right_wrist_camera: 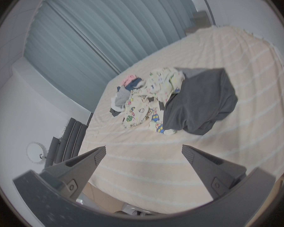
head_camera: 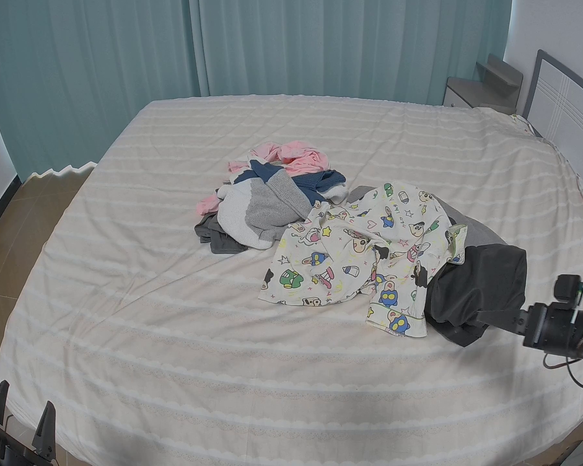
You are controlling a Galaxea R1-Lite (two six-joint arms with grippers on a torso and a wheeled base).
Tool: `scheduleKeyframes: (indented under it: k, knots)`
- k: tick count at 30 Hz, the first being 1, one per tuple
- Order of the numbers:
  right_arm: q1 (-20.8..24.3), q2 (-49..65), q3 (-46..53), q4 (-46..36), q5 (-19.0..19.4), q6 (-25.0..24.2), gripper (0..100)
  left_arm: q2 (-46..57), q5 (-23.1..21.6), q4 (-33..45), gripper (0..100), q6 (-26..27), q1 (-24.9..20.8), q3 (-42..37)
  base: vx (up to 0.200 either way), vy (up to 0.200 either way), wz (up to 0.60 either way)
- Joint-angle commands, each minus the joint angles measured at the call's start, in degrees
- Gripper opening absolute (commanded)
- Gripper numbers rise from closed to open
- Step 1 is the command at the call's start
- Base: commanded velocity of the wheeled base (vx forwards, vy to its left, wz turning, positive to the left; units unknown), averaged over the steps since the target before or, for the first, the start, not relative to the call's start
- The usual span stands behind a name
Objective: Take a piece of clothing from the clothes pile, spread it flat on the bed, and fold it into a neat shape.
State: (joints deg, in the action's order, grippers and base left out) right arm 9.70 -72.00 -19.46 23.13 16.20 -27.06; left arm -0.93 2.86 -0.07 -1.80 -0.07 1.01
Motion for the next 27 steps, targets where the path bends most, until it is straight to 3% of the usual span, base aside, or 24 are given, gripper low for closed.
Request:
scheduleKeyframes:
  k: [1, 9, 27]
  knots:
    - [8.8, -43.0, -9.4, 14.9, 1.0, -12.2, 100, 0.9, 0.0, 0.0, 100, 0.0, 0.0, -1.0, 0.000, 0.000, 0.00]
    - [8.8, -57.6, -16.0, 22.6, -8.9, -12.0, 100, 0.9, 0.0, 0.0, 100, 0.0, 0.0, -1.0, 0.000, 0.000, 0.00]
    - [7.7, -61.2, -28.3, 22.6, -17.0, -11.4, 100, 0.9, 0.0, 0.0, 100, 0.0, 0.0, -1.0, 0.000, 0.000, 0.00]
